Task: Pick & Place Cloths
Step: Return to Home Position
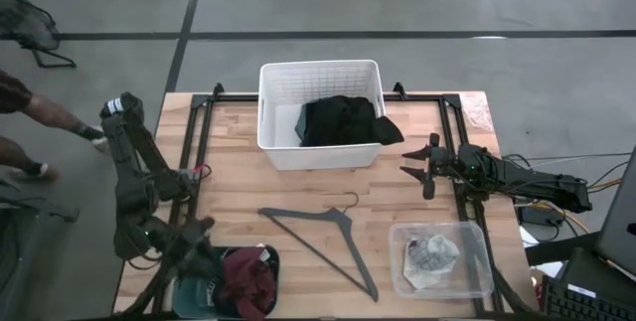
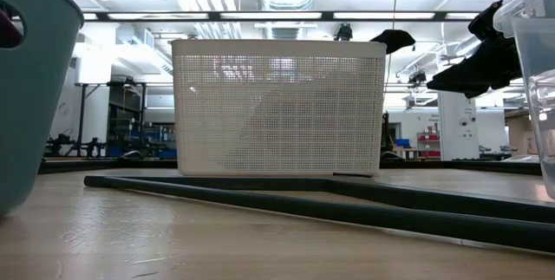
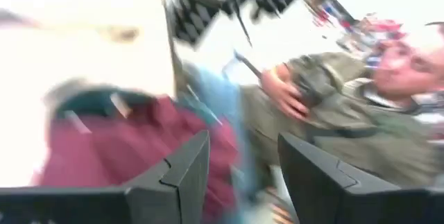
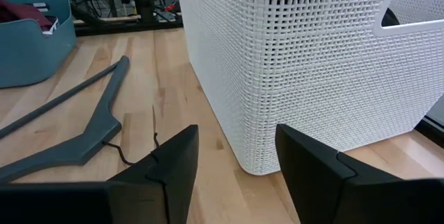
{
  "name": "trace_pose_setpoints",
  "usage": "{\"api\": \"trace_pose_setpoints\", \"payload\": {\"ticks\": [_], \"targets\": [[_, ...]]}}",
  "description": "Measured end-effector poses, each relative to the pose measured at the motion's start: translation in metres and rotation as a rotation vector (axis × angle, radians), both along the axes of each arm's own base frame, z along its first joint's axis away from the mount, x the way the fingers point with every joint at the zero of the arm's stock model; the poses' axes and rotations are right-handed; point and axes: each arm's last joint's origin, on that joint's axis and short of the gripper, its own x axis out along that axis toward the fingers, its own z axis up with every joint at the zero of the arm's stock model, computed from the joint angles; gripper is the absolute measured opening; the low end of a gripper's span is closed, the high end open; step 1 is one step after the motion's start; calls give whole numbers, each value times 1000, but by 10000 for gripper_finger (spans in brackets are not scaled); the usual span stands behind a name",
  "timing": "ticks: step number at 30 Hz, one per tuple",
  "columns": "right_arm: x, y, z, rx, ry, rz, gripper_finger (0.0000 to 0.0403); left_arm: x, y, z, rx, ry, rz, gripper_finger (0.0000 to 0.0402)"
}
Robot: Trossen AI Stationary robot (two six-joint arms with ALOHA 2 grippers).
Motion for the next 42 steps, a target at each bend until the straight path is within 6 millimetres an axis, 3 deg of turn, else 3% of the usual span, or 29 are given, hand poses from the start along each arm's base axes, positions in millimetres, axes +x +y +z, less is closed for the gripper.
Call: {"api": "trace_pose_setpoints", "payload": {"ticks": [6, 12, 16, 20, 24, 33, 42], "targets": [[0, 0, 0, 0, 0, 0, 200, 5, 13, -2, 423, -263, 313, 177], [0, 0, 0, 1, 0, 0, 203, 6, 23, -28, 603, -303, 537, 177], [0, 0, 0, 1, 0, 0, 196, 7, 38, -48, 617, -291, 640, 177], [0, 0, 0, 1, 0, -1, 186, 6, 52, -64, 621, -279, 678, 177], [0, 0, 0, 0, 0, 0, 174, 3, 64, -66, 620, -285, 697, 177], [0, 0, 0, 0, 1, 0, 146, -11, 88, -48, 688, -358, 602, 177], [0, 0, 0, 0, 1, 0, 118, -26, 114, -47, 667, -440, 541, 177]]}}
